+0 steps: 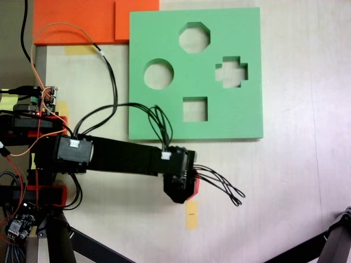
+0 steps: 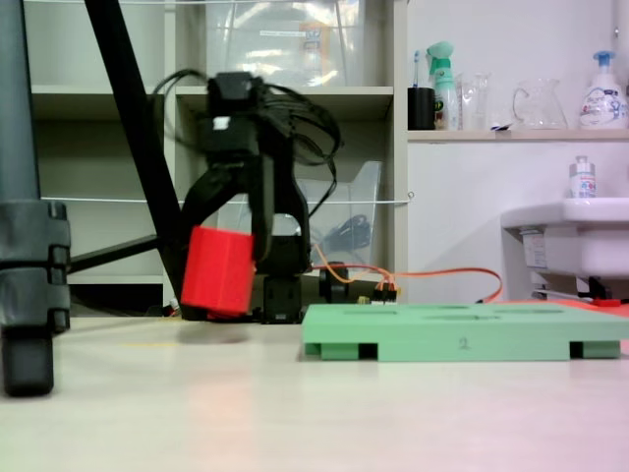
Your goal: Put the octagonal pillar block into the corresponding hole
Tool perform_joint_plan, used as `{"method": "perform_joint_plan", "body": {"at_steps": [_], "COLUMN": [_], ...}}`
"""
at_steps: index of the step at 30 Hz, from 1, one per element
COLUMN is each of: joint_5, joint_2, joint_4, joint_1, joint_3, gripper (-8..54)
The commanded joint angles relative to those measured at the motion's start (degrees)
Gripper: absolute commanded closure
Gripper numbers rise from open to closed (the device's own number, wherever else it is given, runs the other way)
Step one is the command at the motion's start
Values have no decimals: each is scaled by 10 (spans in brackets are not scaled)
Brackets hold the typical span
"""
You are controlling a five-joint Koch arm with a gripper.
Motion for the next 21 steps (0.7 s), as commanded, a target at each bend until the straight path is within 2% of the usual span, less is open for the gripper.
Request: {"method": "perform_joint_plan", "body": {"at_steps": [1,6,11,21], "joint_5": [42,141,385,465], "joint_2": [37,35,19,-150], "joint_4": [41,33,-79,-98], "joint_1": [-52,-202,-381,-475], "joint_3": [-50,-115,-140,-364], "gripper": [250,250,250,250]}}
